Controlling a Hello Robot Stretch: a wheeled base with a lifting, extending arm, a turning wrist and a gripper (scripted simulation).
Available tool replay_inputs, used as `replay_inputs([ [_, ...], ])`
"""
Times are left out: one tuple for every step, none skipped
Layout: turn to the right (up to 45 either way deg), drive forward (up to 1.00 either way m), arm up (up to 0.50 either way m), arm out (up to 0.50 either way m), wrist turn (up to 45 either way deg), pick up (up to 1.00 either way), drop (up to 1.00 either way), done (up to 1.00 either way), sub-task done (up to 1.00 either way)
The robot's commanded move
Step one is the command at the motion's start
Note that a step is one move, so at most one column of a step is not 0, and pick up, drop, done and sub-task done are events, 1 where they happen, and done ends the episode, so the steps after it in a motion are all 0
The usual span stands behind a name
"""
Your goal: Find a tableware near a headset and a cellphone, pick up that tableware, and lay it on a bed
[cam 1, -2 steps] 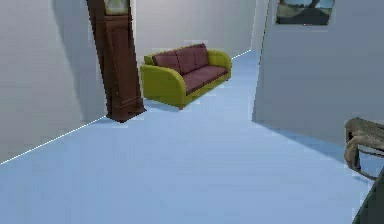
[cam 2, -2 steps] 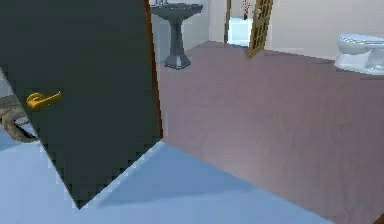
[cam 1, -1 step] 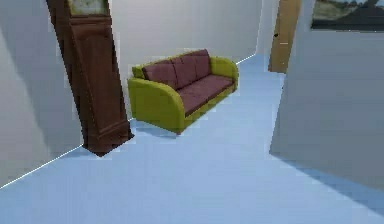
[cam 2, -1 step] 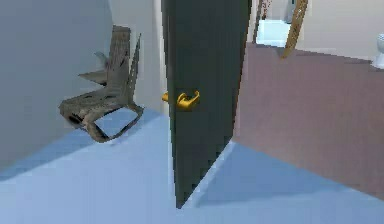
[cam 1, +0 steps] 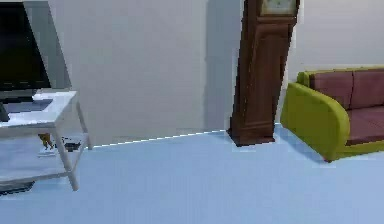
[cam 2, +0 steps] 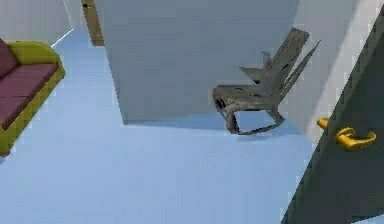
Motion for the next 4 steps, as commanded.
replay_inputs([
  [-27.0,0.00,0.00,0.00,0.0,0.00,0.00,0.00,0.00],
  [0.0,0.60,0.00,0.00,0.0,0.00,0.00,0.00,0.00],
  [-45.0,0.00,0.00,0.00,0.0,0.00,0.00,0.00,0.00],
  [-45.0,0.00,0.00,0.00,0.0,0.00,0.00,0.00,0.00],
])
